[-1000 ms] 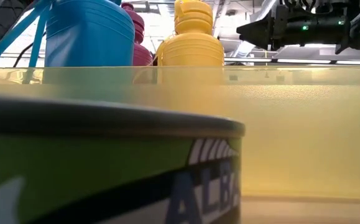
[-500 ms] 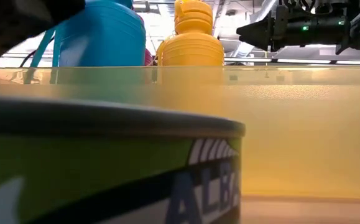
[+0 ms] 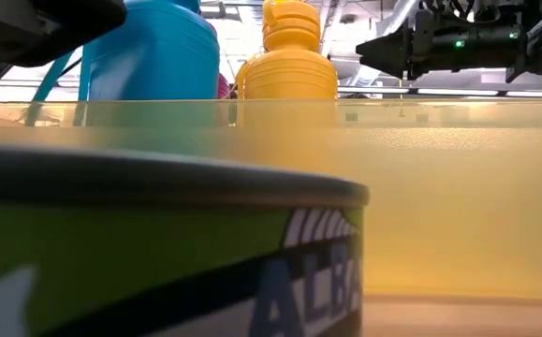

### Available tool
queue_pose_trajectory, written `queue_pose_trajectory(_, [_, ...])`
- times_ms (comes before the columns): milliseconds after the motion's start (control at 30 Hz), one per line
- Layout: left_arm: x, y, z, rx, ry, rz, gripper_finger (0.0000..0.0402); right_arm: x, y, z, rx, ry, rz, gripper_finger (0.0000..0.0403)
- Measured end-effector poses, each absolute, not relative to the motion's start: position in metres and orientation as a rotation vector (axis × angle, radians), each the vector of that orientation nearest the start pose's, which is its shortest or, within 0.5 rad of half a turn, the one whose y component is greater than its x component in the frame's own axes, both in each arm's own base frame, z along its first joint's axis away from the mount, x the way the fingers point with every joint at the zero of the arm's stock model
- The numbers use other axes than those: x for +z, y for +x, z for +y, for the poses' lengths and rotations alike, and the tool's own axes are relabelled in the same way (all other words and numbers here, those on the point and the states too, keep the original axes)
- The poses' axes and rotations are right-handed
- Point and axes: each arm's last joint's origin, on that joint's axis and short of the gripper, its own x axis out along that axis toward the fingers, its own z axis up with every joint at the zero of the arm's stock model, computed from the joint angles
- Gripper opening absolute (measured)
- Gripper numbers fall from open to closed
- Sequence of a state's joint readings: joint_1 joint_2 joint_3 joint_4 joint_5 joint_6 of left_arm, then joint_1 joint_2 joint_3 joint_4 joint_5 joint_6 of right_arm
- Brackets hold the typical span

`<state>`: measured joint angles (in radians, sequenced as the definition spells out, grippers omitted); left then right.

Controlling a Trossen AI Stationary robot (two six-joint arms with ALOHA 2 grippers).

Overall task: Pick & Place Food Item
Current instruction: Put the red apple into the transparent bin

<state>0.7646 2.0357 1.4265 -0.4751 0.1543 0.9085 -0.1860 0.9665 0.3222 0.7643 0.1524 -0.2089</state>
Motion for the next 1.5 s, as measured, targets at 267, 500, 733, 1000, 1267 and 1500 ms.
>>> queue_pose_trajectory(267, [0.162, 0.314, 0.27, 0.016, 0.293, 1.154, 0.01, 0.233, 0.193, -0.041, -0.35, -0.208, -0.083, 0.0312])
queue_pose_trajectory(500, [0.162, 0.324, 0.253, 0.013, 0.28, 1.186, 0.0033, 0.233, 0.193, -0.041, -0.35, -0.203, -0.084, 0.0312])
queue_pose_trajectory(733, [0.143, 0.325, 0.238, -0.048, 0.225, 1.278, 0.0001, 0.233, 0.193, -0.041, -0.349, -0.198, -0.085, 0.0312])
queue_pose_trajectory(1000, [0.163, 0.334, 0.224, 0.05, 0.258, 1.285, 0.0001, 0.232, 0.194, -0.04, -0.347, -0.192, -0.082, 0.0312])
queue_pose_trajectory(1267, [0.21, 0.333, 0.22, 0.137, 0.277, 1.112, 0.0034, 0.232, 0.194, -0.04, -0.321, -0.184, -0.079, 0.0312])
queue_pose_trajectory(1500, [0.217, 0.339, 0.209, -0.008, 0.26, 1.003, 0.0189, 0.23, 0.194, -0.04, -0.319, -0.183, -0.061, 0.0312])
